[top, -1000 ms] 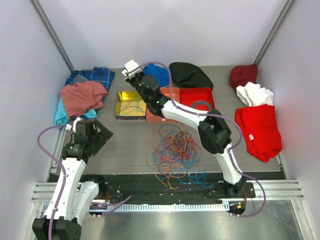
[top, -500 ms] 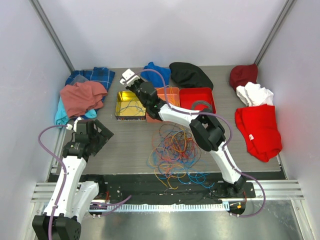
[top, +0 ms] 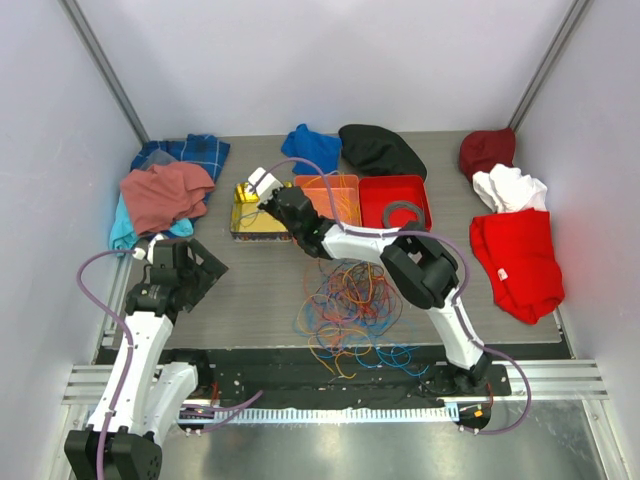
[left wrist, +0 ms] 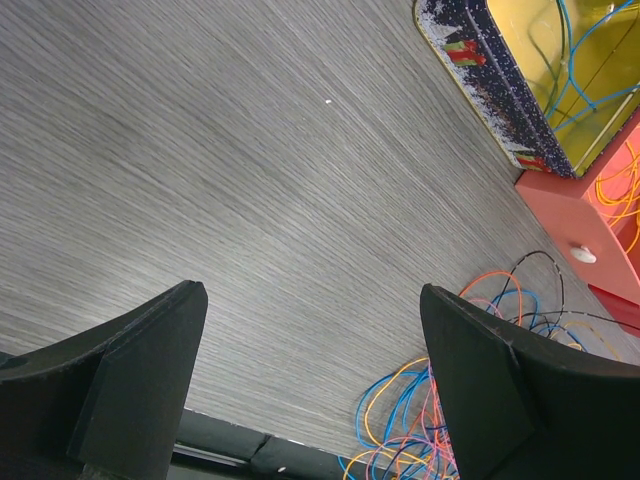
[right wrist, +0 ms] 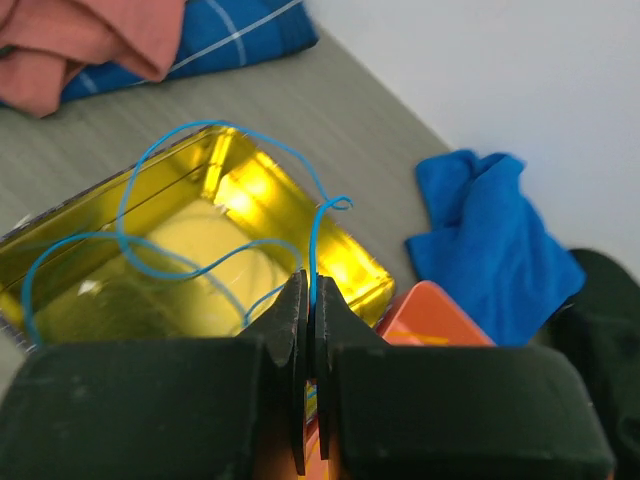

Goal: Untangle the cables

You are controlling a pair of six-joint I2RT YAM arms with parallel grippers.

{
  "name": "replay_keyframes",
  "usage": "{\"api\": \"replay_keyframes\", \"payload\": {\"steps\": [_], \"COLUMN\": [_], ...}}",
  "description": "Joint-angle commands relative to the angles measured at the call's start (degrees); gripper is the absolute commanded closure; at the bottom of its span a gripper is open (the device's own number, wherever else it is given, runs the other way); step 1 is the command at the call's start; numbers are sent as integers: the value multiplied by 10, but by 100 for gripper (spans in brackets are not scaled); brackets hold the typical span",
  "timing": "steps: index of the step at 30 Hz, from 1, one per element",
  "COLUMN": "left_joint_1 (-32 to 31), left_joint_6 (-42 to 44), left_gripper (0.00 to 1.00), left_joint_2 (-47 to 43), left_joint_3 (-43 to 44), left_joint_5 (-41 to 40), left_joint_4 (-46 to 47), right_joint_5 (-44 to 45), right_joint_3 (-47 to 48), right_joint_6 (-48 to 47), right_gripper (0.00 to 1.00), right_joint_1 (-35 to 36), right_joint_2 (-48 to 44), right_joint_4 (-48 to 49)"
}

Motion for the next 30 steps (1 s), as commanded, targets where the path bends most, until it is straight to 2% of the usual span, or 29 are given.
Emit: {"api": "replay_keyframes", "payload": {"steps": [1, 10, 30], "left_joint_1": [-3, -3, -3], "left_joint_6": [9, 7, 7], "left_gripper": [7, 7, 7], "left_joint_2": [-5, -13, -15], "left_joint_3": [8, 6, 5], "left_joint_5": [9, 8, 12], "left_joint_4": [10, 10, 13], "right_joint_5": [-4, -56, -28], "right_joint_3": [-28, -35, -59], "right_joint_6": [71, 177, 210], "right_gripper": [99, 99, 99], "right_joint_1": [10, 14, 18], "right_joint_2": [-78, -124, -125], "right_joint_4": [-5, -70, -175]}}
